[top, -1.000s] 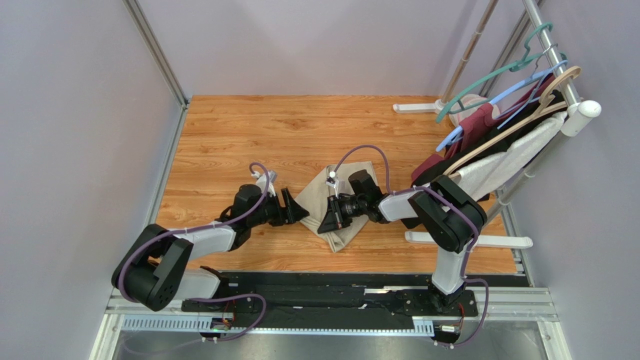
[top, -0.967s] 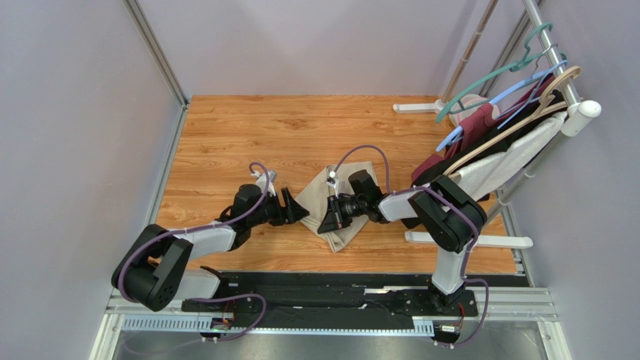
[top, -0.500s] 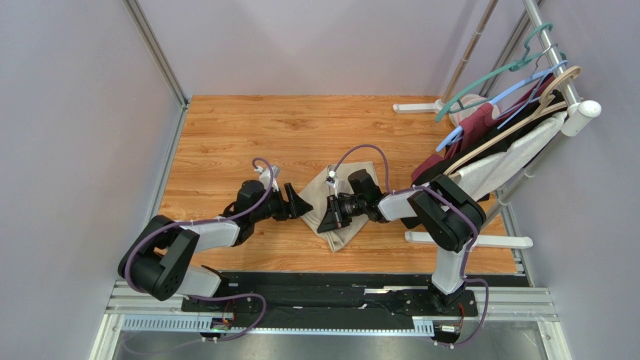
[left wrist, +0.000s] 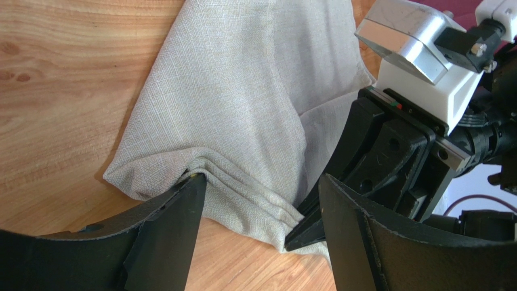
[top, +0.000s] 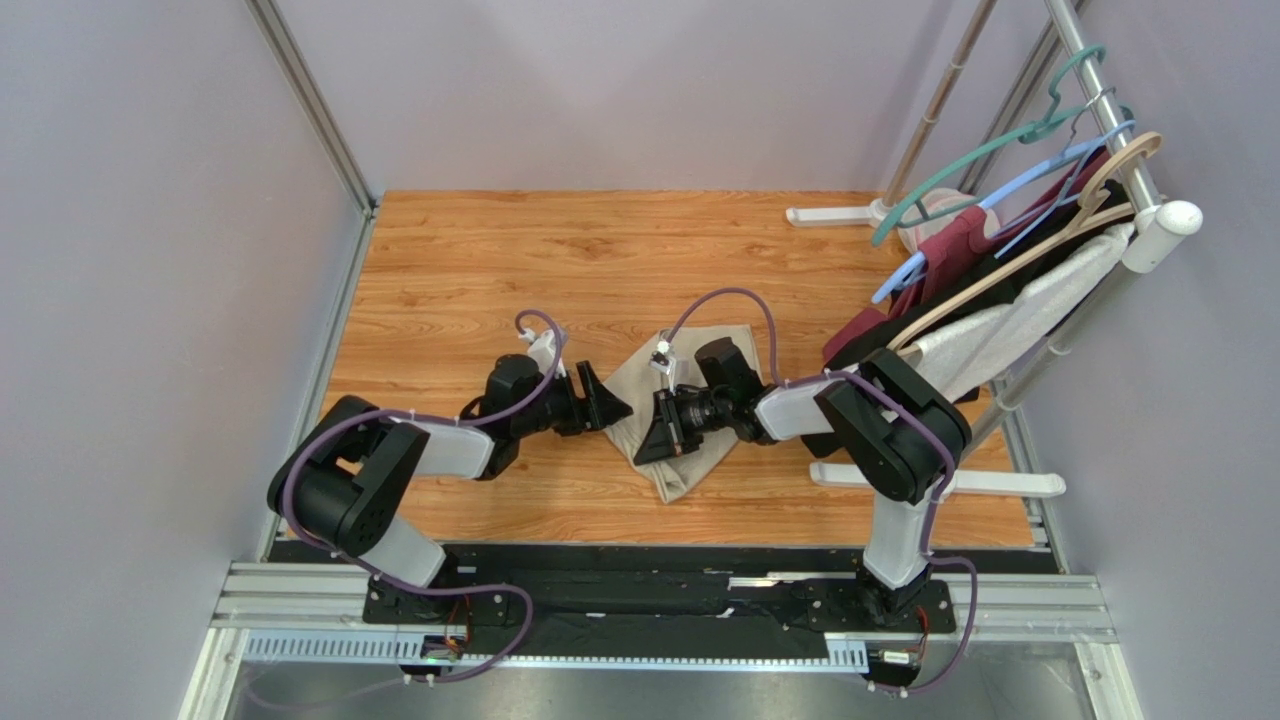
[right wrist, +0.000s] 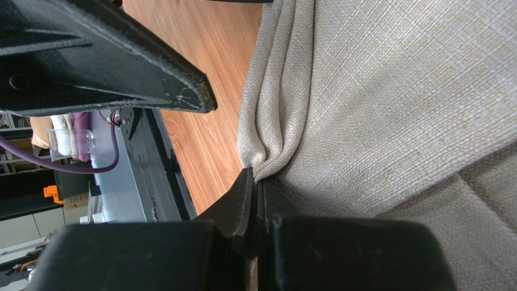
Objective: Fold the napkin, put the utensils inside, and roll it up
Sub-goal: Roll the napkin with the utensil
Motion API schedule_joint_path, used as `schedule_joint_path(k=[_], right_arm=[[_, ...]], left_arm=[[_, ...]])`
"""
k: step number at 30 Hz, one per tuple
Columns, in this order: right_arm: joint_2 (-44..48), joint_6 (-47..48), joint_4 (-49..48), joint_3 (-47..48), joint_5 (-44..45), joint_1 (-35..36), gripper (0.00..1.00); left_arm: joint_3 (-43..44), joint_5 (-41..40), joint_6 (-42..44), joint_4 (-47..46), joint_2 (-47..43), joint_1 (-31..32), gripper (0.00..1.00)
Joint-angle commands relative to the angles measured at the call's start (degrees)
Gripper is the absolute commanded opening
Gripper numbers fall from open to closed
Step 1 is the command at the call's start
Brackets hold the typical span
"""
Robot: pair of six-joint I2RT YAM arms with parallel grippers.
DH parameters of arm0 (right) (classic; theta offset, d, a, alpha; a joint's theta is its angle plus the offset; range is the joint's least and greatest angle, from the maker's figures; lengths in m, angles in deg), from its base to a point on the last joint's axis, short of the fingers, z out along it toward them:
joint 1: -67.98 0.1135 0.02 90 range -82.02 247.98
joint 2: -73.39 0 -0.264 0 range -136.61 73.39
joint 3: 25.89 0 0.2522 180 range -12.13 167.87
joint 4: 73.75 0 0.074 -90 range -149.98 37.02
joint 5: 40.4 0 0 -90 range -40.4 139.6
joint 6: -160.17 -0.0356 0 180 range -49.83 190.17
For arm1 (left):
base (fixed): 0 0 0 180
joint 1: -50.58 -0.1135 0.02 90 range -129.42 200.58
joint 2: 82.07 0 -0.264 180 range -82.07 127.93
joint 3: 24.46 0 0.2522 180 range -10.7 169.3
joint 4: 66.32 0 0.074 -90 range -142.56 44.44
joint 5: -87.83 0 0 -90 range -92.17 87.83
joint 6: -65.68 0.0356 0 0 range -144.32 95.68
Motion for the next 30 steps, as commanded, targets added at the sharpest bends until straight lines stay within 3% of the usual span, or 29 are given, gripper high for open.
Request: schedule_joint_path(k=[1,3,9,12,17,22,27,30], right_arm=[[-1.1,2.6,3.3,0.4,4.5,-0.5,0.00],[0.4,2.6,4.2,0.4,5.5,-0.4,0.01],[6.7,3.1,9.6,1.3,9.6,-0.5,0.38],[11.2,3.6,12.3,1.5,12.8,-0.4,0.44],[19.2,7.6,19.0,2.1,20.7,2.0,0.47],[26.9,10.3,25.1,0.4,36.8,7.7,0.49],[30.6,12.8,29.2,-0.1,57.4,19.4,0.50],[28.2,13.7,31.0,1.3,64.1,24.7,0.50]], left_arm=[[1.9,-2.4,-0.7,2.0,2.1,0.6,0.78],[1.9,-3.2,-0.7,4.1,2.4,0.7,0.78],[2.3,-5.2,0.4,9.5,2.2,0.7,0.78],[2.9,-5.4,1.4,11.2,2.6,0.7,0.78],[4.4,-4.2,1.7,12.6,4.7,0.8,0.78],[5.6,-4.2,1.3,13.5,5.8,0.7,0.78],[7.0,-4.1,1.8,16.3,6.3,0.7,0.78],[7.7,-3.8,2.3,17.4,6.8,0.7,0.78]])
